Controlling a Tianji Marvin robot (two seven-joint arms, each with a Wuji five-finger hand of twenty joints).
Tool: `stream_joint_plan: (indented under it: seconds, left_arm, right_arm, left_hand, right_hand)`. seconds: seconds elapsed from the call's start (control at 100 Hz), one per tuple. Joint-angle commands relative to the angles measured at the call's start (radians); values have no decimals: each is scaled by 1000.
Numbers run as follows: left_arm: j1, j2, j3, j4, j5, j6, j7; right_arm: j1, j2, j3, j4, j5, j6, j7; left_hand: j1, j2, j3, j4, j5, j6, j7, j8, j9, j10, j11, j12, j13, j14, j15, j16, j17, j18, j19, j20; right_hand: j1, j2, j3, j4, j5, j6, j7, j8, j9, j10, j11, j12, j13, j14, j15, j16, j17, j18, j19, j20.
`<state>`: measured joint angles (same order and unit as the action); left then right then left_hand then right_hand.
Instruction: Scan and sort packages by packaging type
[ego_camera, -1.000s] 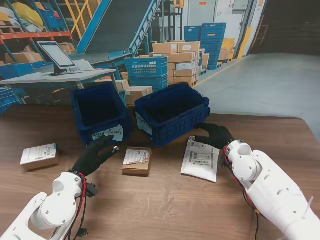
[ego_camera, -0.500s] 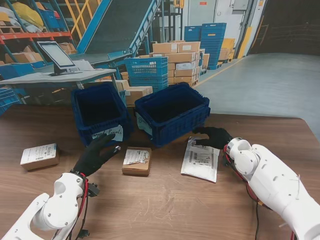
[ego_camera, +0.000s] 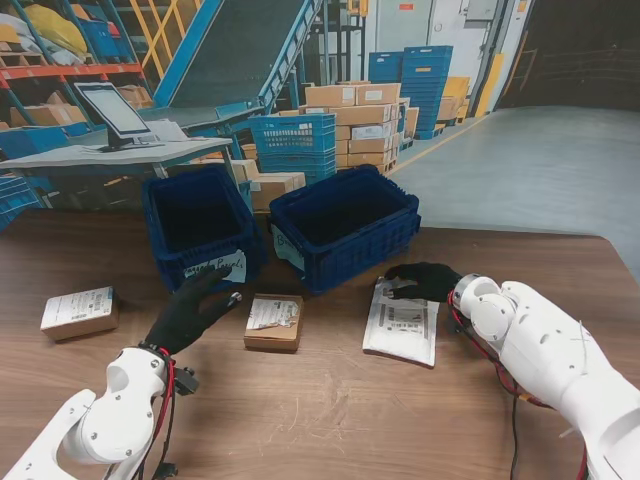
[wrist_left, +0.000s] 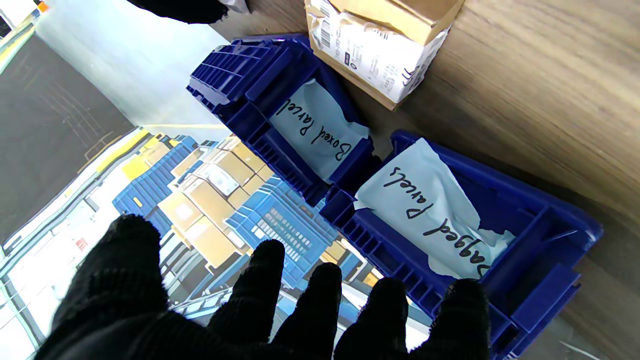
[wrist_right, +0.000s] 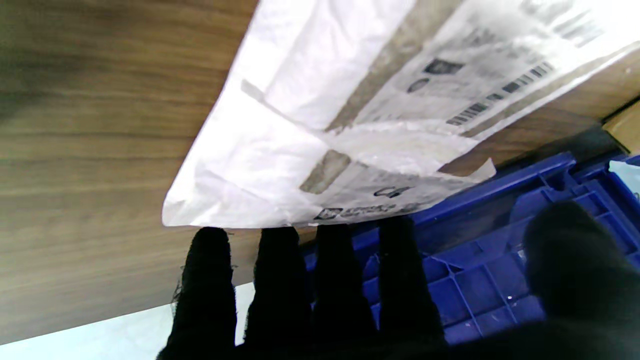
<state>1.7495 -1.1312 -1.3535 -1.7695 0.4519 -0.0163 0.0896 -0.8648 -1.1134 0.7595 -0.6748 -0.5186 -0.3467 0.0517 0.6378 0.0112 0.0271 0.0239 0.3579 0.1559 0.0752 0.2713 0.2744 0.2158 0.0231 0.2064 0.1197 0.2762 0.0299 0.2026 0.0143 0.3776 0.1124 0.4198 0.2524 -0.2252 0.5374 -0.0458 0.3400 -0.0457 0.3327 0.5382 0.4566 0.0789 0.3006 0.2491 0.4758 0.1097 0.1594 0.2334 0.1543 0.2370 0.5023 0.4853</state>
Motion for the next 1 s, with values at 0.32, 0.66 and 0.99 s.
stream_joint_plan:
  seconds: [0.32, 0.66, 0.99]
  left_arm:
    - [9, -4, 2, -5, 3, -6, -9]
    - [10, -6, 0, 4, -17, -26, -6]
    - [13, -6, -2, -1, -7, -19, -4]
  right_arm:
    - [39, -27, -100, 87, -30, -21, -82]
    - [-5, 1, -19, -31, -105, 35, -81]
    - [-21, 17, 16, -90, -147, 102, -54]
  left_hand:
    - [-1, 9, -28, 27, 5, -7, 1, 10, -4, 4, -10, 5, -7, 9, 6, 5, -10, 8, 21, -4]
    - [0, 9, -28, 27, 5, -8, 1, 11, -3, 4, -9, 6, -7, 9, 6, 5, -9, 7, 24, -5]
    - [0, 9, -28, 27, 5, -8, 1, 11, -3, 4, -10, 5, -7, 10, 6, 5, -9, 8, 24, -5]
  right_hand:
    - [77, -65, 12, 37, 51, -4, 61, 31, -40, 3, 238, 183, 59, -22, 175, 148, 45, -17, 89, 31]
    - [70, -59, 11, 37, 36, -9, 54, 28, -59, 7, 177, 139, 25, -20, 129, 114, 24, -16, 88, 23]
    - [47, -55, 10, 36, 6, 7, 37, 23, -82, 18, 144, 110, -6, -16, 85, 82, 14, -13, 79, 21]
